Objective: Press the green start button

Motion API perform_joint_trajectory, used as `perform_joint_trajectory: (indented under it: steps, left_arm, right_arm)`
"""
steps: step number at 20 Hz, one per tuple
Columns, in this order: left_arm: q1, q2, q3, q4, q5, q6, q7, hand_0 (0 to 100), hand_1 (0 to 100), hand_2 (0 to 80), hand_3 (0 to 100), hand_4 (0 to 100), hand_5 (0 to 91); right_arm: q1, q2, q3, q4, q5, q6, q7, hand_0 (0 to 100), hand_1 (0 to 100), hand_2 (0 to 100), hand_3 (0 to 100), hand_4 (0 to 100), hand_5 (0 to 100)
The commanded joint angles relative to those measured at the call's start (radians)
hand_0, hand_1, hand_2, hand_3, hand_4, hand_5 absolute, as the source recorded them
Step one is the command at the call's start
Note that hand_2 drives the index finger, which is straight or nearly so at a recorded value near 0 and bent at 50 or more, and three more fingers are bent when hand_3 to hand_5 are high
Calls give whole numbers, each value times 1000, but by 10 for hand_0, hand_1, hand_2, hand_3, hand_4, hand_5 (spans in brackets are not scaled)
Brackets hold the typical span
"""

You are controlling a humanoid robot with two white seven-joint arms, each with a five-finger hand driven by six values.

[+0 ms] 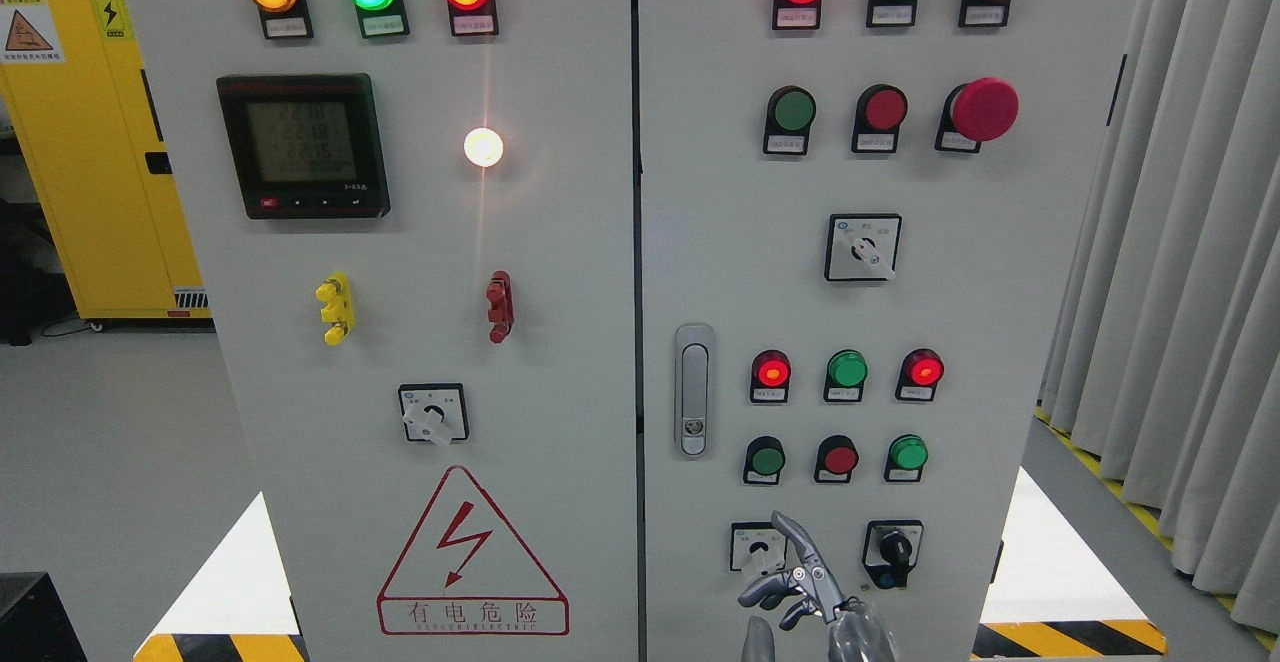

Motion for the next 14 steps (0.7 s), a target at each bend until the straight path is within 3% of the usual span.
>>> perform_joint_trajectory:
  steps: [1,6,7,9,14]
  left_arm:
    - [0,0,0,0,0,0,0,120,556,0,0,0,0]
    - [0,0,0,0,0,0,2,120,556,0,0,0,0]
    - [0,0,0,0,0,0,2,120,556,0,0,0,0]
    - [0,0,0,0,0,0,0,120,556,0,0,0,0]
    - [0,0,-1,0,0,0,0,120,556,0,0,0,0]
  right_arm:
    - [-2,0,70,-23,-170,2,5,736,740,0,0,15,8]
    - [-2,0,76,-17,-196,3,11,751,715,0,0,0,0]
    - [-2,0,76,-17,-200,3,11,817,695,0,0,0,0]
    - [1,0,76,-15,-200,5,11,847,676,0,0,0,0]
    - [9,0,77,-12,-200,3,11,787,645,0,0,0,0]
